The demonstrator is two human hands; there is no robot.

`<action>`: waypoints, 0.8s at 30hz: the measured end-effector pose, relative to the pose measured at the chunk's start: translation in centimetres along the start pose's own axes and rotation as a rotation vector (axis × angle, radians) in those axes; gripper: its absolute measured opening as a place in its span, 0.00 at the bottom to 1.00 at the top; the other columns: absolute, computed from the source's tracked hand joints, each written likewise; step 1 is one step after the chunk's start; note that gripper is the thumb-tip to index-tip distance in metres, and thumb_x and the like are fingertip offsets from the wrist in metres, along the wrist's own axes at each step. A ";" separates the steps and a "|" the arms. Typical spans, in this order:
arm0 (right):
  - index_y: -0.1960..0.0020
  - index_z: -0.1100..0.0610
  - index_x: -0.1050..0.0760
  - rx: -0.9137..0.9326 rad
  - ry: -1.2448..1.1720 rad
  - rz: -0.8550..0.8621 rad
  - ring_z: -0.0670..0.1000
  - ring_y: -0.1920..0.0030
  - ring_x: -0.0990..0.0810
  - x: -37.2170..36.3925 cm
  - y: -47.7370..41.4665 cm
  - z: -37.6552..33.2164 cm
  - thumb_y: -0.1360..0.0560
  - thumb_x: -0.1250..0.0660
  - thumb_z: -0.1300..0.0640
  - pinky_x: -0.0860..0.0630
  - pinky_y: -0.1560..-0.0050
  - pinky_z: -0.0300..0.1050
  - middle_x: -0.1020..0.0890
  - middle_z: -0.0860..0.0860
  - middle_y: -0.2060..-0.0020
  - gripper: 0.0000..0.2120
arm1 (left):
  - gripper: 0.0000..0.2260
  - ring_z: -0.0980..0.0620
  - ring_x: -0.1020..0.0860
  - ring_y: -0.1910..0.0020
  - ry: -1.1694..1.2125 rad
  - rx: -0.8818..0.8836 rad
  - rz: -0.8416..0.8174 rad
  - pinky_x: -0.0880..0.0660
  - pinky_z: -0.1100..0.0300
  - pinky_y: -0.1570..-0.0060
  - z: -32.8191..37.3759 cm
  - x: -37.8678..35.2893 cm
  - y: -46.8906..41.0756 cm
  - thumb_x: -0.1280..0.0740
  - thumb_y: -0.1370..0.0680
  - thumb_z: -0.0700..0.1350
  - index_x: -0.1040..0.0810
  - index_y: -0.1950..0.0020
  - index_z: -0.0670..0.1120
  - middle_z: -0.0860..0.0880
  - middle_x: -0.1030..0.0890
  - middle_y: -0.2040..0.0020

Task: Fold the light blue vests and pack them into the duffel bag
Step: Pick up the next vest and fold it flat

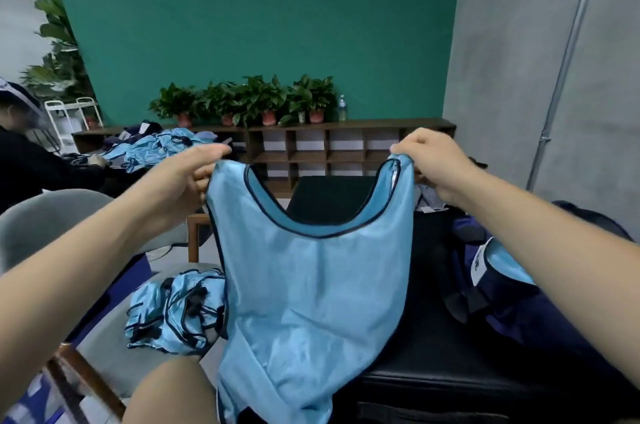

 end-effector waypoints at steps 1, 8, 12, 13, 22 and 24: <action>0.54 0.58 0.21 -0.016 0.023 -0.028 0.48 0.70 0.22 -0.6 0.8 0.8 0.22 0.26 0.56 0.26 0.71 0.42 0.18 0.53 0.63 0.07 | 0.15 0.50 0.20 0.56 -0.022 0.038 -0.013 0.28 0.52 0.50 -1.2 -0.4 0.3 0.27 0.19 0.54 0.16 0.34 0.51 0.46 0.18 0.48; 0.56 0.58 0.21 -0.093 0.086 -0.178 0.49 0.69 0.23 -6.3 5.6 5.9 0.24 0.24 0.56 0.26 0.68 0.45 0.20 0.50 0.68 0.08 | 0.09 0.51 0.18 0.52 -0.171 0.175 -0.127 0.25 0.55 0.52 -7.2 -5.8 2.7 0.28 0.18 0.51 0.12 0.41 0.51 0.50 0.14 0.50; 0.56 0.57 0.21 -0.068 0.179 -0.257 0.49 0.69 0.21 -8.8 7.9 6.7 0.25 0.25 0.53 0.23 0.66 0.47 0.19 0.48 0.69 0.09 | 0.08 0.52 0.15 0.42 -0.243 0.213 -0.222 0.22 0.56 0.41 -8.8 -9.6 3.3 0.25 0.20 0.53 0.11 0.42 0.54 0.53 0.12 0.44; 0.57 0.56 0.21 -0.062 0.187 -0.268 0.48 0.69 0.21 -9.3 8.2 6.7 0.26 0.25 0.52 0.23 0.65 0.48 0.19 0.47 0.69 0.08 | 0.09 0.53 0.15 0.41 -0.275 0.215 -0.238 0.22 0.55 0.38 -9.1 -10.5 3.5 0.24 0.21 0.55 0.11 0.44 0.55 0.54 0.12 0.44; 0.56 0.53 0.21 0.012 0.257 -0.285 0.45 0.69 0.22 -9.7 9.4 6.0 0.24 0.27 0.50 0.27 0.63 0.44 0.19 0.47 0.69 0.07 | 0.09 0.52 0.17 0.44 -0.264 0.227 -0.311 0.27 0.49 0.28 -11.0 -14.3 4.3 0.21 0.24 0.54 0.10 0.50 0.49 0.47 0.12 0.47; 0.53 0.56 0.22 -0.012 0.201 -0.302 0.48 0.67 0.17 -8.9 9.3 6.3 0.21 0.29 0.50 0.26 0.61 0.46 0.14 0.50 0.65 0.09 | 0.08 0.55 0.18 0.48 -0.258 0.215 -0.310 0.26 0.49 0.31 -11.0 -14.2 4.3 0.22 0.23 0.51 0.11 0.52 0.47 0.47 0.12 0.50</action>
Point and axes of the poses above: each hand's wrist, its own y-axis away from the middle knuckle, its own x-axis out of the back of the hand, z = x × y, the point moved 1 cm from there along -y, towards the middle knuckle
